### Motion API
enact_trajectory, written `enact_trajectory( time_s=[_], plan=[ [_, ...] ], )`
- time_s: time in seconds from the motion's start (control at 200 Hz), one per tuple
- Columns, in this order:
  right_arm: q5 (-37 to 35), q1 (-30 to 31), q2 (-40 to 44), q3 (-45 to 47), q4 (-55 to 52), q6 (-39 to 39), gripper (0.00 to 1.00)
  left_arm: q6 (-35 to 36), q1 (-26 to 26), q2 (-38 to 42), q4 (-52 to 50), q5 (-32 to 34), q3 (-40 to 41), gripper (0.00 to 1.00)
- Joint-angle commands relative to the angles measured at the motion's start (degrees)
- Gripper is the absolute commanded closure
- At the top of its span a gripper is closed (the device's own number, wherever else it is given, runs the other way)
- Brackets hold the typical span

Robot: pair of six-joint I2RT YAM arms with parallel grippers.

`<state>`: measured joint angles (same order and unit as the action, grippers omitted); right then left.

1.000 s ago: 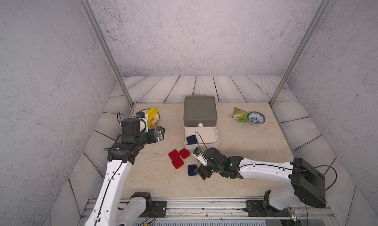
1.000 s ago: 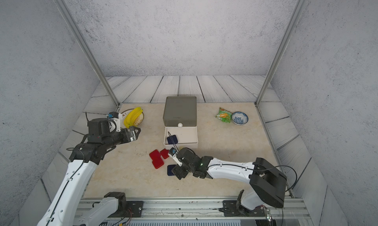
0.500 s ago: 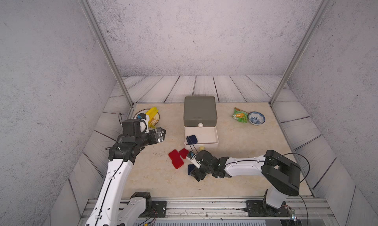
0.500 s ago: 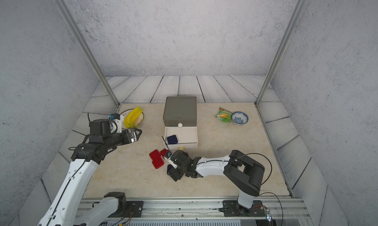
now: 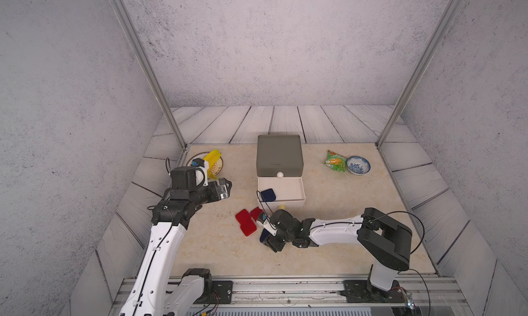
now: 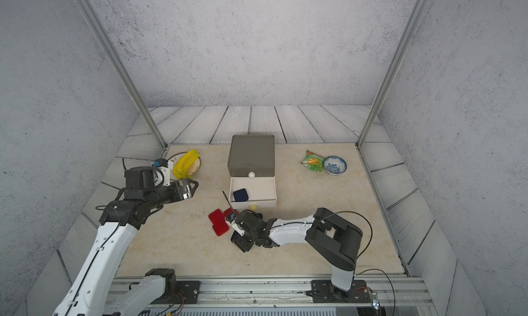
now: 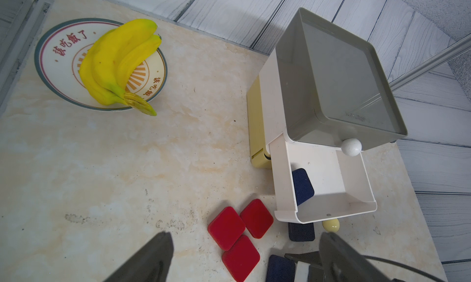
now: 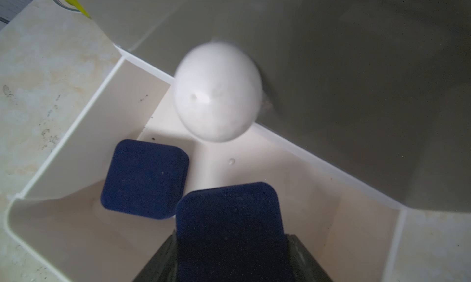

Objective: Place the brooch boxes into the drawer by color
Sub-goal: Pick up the brooch box from the center of the board.

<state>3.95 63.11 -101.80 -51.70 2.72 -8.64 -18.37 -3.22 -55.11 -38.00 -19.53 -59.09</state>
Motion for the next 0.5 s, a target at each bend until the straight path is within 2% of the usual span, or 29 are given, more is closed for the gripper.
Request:
enact_trajectory(
  time_s=[0.0, 0.07, 0.305, 0.495],
  plan=[
    [0.3, 0.3, 0.1, -0.3, -1.7, -0.1, 0.52, 0.4, 0.4, 0.6, -0.5, 0.0, -0.2, 0.04],
    [0.2, 0.3, 1.3, 0.1, -1.8, -0.2, 0.59, 0.4, 0.5, 0.5, -0.5, -0.1, -0.4, 0.04],
    [-3.4, 0.3, 11.3, -1.5, -7.1, 1.2, 0.59, 0.1, 0.4, 0.7, -0.3, -0.3, -0.6, 0.04],
    [-11.8, -1.2, 18.8, -6.6, -13.3, 2.6, 0.59, -1.0, 0.4, 0.5, 0.7, -1.1, -0.2, 0.04]
  ],
)
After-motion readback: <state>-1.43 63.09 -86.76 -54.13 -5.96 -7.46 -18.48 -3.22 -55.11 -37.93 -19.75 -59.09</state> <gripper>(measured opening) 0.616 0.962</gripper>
